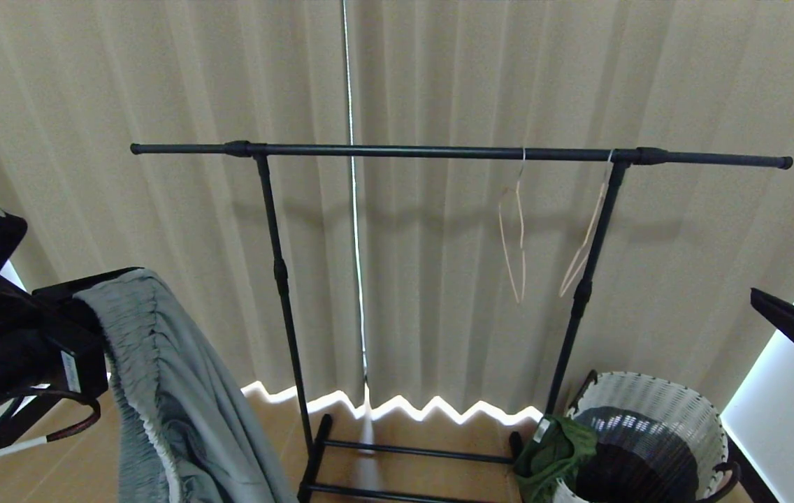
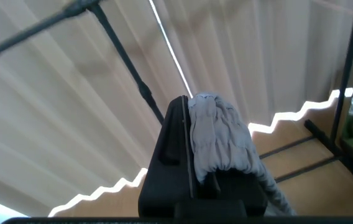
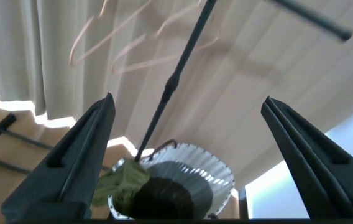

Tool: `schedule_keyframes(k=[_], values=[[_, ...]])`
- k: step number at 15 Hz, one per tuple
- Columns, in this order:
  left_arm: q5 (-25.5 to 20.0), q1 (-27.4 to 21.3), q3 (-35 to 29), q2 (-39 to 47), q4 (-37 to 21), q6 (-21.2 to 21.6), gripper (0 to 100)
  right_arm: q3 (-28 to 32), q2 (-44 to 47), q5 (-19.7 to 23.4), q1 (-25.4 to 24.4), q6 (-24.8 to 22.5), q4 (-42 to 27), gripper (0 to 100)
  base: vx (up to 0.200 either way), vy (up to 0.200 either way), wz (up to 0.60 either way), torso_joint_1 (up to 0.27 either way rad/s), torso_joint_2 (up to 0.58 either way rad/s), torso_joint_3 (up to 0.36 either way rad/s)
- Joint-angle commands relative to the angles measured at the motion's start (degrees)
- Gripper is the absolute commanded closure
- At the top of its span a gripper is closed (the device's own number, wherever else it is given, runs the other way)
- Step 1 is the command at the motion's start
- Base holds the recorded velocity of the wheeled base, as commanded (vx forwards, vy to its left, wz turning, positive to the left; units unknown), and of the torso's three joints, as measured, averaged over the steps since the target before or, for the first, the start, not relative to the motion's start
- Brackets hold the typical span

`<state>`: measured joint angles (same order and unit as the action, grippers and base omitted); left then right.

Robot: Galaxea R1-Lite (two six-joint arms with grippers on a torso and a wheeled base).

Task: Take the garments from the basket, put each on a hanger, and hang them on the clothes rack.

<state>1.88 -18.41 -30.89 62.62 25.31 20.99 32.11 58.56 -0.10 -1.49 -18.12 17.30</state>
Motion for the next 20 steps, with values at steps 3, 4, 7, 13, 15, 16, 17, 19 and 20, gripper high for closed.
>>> schedule_keyframes(k=[3, 4, 7, 13, 15, 16, 17, 19, 20], values=[[0.1, 0.0, 0.2, 0.1, -0.1, -0.1, 100, 0.1, 0.5, -0.3, -0.1, 0.0, -0.6, 0, 0.0, 0.0, 0.0, 0.131, -0.28, -0.133], [0.1, 0.0, 0.3, 0.2, -0.2, -0.1, 100, 0.1, 0.5, -0.3, -0.1, 0.0, -0.7, 0, 0.0, 0.0, 0.0, 0.046, -0.09, -0.046], [0.1, 0.0, 0.3, 0.3, -0.2, -0.1, 100, -0.3, 1.0, -0.3, 0.0, 0.2, -0.8, 0, 0.067, 0.0, 0.0, 0.002, 0.0, 0.001], [0.1, 0.0, 0.4, 0.0, -0.2, -0.1, 100, -0.3, 3.7, -0.2, 0.1, 0.4, -0.7, 0, 0.2, 0.0, 0.0, 0.007, -0.01, 0.0], [0.1, 0.0, 0.5, 0.1, -0.3, -0.1, 100, -0.3, 4.5, -0.2, 0.1, 0.5, -0.7, 0, 0.2, 0.0, 0.0, 0.002, 0.0, 0.005], [0.1, 0.0, 0.9, 0.1, -0.2, 0.1, 100, -0.2, 5.1, -0.3, 0.1, 1.2, -0.6, 0, 0.2, 0.0, 0.0, 0.002, 0.0, -0.002], [0.1, 0.1, 1.1, 0.1, -0.2, 0.3, 100, -0.1, 5.4, -0.3, 0.1, 1.6, -0.6, 0, 0.2, 0.0, 0.0, -0.002, 0.0, 0.002], [0.1, 0.7, 1.2, 0.2, -0.2, 0.4, 100, -0.1, 6.7, -0.3, 0.1, 1.9, -0.6, 0, 0.2, 0.0, 0.0, 0.005, 0.0, -0.005], [0.1, 1.5, 1.3, 0.2, -0.2, 0.5, 100, 0.0, 7.4, -0.3, 0.1, 1.9, -0.6, 0, 0.2, 0.0, 0.0, 0.007, 0.0, 0.007]])
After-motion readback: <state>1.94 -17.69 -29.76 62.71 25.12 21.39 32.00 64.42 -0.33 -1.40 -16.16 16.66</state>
